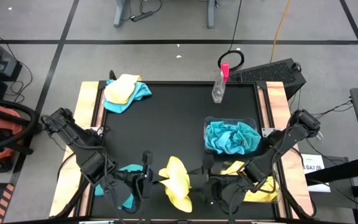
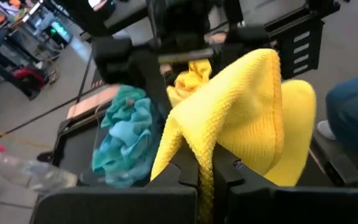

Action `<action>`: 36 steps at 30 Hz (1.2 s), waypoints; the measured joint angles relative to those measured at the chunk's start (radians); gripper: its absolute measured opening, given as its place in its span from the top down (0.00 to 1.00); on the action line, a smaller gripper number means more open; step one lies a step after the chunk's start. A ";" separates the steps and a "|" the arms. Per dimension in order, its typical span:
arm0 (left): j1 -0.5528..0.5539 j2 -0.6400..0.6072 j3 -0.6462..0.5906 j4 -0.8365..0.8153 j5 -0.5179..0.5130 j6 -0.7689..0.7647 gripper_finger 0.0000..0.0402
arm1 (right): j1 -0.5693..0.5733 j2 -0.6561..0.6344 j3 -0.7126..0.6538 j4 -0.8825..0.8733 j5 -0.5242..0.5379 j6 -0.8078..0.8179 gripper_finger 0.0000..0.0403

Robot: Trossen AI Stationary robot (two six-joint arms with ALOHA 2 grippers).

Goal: Sort microfiber towel by color & place in baskets
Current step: Put the yellow towel into the bottom transparent bin

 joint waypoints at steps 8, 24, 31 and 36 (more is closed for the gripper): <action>0.030 0.022 0.000 0.109 0.086 0.108 0.99 | -0.051 0.040 0.000 0.100 -0.024 0.000 0.12; 0.051 0.092 -0.001 0.268 0.191 0.281 0.97 | -0.076 0.040 0.001 0.197 -0.047 -0.022 0.43; 0.052 0.092 -0.001 0.268 0.191 0.265 0.97 | -0.075 0.040 0.001 0.146 -0.051 -0.049 0.92; 0.051 0.095 -0.001 0.223 0.187 0.202 0.95 | -0.064 0.033 0.001 0.125 -0.038 -0.066 0.97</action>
